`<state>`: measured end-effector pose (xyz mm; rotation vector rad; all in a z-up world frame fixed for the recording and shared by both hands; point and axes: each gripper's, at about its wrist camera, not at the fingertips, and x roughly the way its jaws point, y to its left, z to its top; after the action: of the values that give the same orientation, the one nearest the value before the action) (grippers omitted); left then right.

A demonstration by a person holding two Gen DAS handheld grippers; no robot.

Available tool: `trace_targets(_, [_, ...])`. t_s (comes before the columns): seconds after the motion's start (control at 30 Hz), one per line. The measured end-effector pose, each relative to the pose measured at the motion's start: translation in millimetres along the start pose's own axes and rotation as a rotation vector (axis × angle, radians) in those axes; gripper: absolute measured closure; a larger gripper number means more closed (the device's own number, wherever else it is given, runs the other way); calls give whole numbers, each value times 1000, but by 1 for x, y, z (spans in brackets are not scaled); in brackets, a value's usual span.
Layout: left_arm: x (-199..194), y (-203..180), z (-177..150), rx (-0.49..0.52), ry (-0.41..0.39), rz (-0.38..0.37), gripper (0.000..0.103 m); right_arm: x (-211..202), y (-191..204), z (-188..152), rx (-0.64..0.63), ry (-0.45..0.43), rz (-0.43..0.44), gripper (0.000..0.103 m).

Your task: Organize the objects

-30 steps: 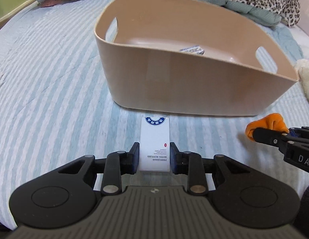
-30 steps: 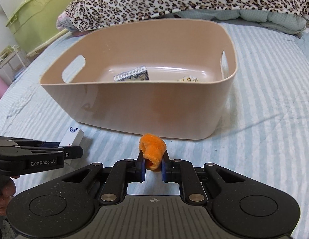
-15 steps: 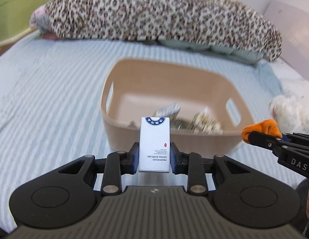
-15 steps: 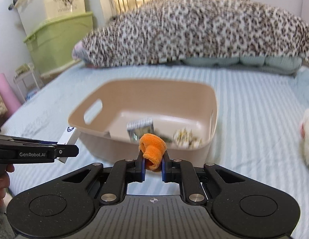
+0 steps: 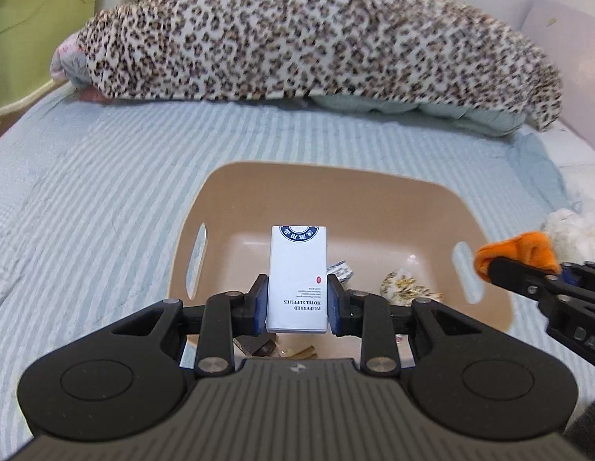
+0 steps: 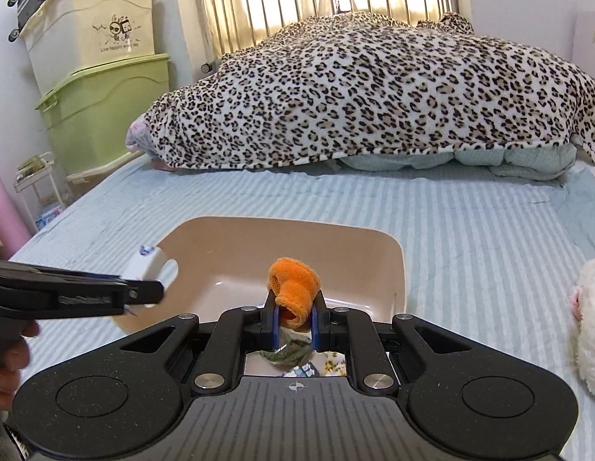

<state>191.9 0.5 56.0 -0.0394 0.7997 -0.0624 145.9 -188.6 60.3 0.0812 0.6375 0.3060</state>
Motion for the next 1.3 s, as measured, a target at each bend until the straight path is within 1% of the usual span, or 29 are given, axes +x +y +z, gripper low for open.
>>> trace_targets(0.13, [32, -6, -3, 14, 58, 45, 71, 18, -2, 2, -1, 29, -14, 90])
trace_targets(0.23, [52, -5, -5, 6, 101, 70, 71, 38, -6, 1, 4, 66, -31, 90])
trace_targets(0.33, [64, -3, -7, -6, 136, 79, 70, 56, -9, -3, 3, 110, -49, 90])
trace_targets(0.43, [66, -2, -10, -2, 153, 73, 70, 65, -12, -8, -13, 125, -85, 88])
trace_targets(0.47, [64, -3, -10, 5, 150, 72, 69, 67, -13, -9, -12, 135, -86, 85])
trace_targets(0.5, [61, -4, -11, 13, 148, 67, 67, 69, -15, -9, -3, 152, -77, 76])
trace_targets(0.53, [58, -5, -11, 15, 146, 64, 53, 68, -15, -10, 4, 166, -70, 66])
trace_targets(0.57, [55, -4, -11, 11, 139, 67, 33, 67, -16, -10, 13, 179, -65, 58])
trace_targets(0.6, [49, -4, -11, 1, 124, 74, 26, 65, -16, -10, 15, 184, -60, 53])
trace_targets(0.63, [43, -3, -12, -8, 106, 76, 22, 62, -15, -10, 10, 184, -61, 42])
trace_targets(0.67, [38, -4, -12, -10, 100, 71, 20, 58, -13, -11, -3, 180, -64, 37])
trace_targets(0.7, [33, -4, -12, -11, 99, 64, 19, 54, -11, -10, -15, 173, -67, 36])
trace_targets(0.77, [23, -4, -13, -7, 96, 56, 19, 43, -8, -8, -38, 162, -67, 27])
trace_targets(0.93, [-3, -3, -18, -5, 74, 68, 18, 17, -3, -4, -53, 147, -66, 11])
trace_targets(1.0, [-11, -2, -21, -12, 83, 51, 15, 7, -2, -4, -46, 140, -73, 11])
trace_targets(1.07, [-20, -2, -23, -14, 86, 38, 15, -5, -1, -7, -45, 141, -77, 11])
trace_targets(1.2, [-39, -5, -31, -1, 70, 49, 15, -28, -2, -14, -29, 132, -82, 11])
trace_targets(1.3, [-54, -8, -37, 12, 60, 52, 15, -41, -3, -19, -8, 125, -78, 9])
